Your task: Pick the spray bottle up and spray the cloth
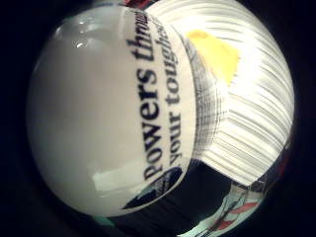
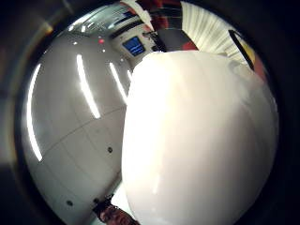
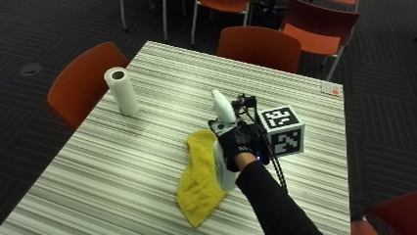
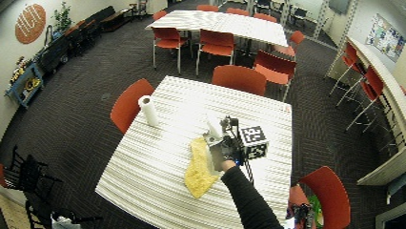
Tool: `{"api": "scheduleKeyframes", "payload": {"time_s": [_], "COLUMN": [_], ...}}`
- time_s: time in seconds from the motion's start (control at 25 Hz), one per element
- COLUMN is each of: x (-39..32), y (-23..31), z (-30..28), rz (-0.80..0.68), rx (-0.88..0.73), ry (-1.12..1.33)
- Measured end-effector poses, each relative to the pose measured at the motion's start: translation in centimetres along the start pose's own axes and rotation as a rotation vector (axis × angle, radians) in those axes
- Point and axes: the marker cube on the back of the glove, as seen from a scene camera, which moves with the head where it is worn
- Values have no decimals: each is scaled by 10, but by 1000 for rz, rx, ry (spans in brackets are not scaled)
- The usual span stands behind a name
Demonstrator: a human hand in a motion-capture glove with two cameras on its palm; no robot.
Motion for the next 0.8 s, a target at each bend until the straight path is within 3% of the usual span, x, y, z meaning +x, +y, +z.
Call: {"api": "scheduleKeyframes", "payload": {"time_s": [0.24, 0.48, 0.68, 0.8], "x": [62, 122, 161, 171], "y": [-34, -32, -16, -11], "z": [-8, -15, -16, -14], "rz": [372, 751, 988, 1037], "rx": [-41, -69, -102, -112], "ry": [162, 374, 415, 392]}}
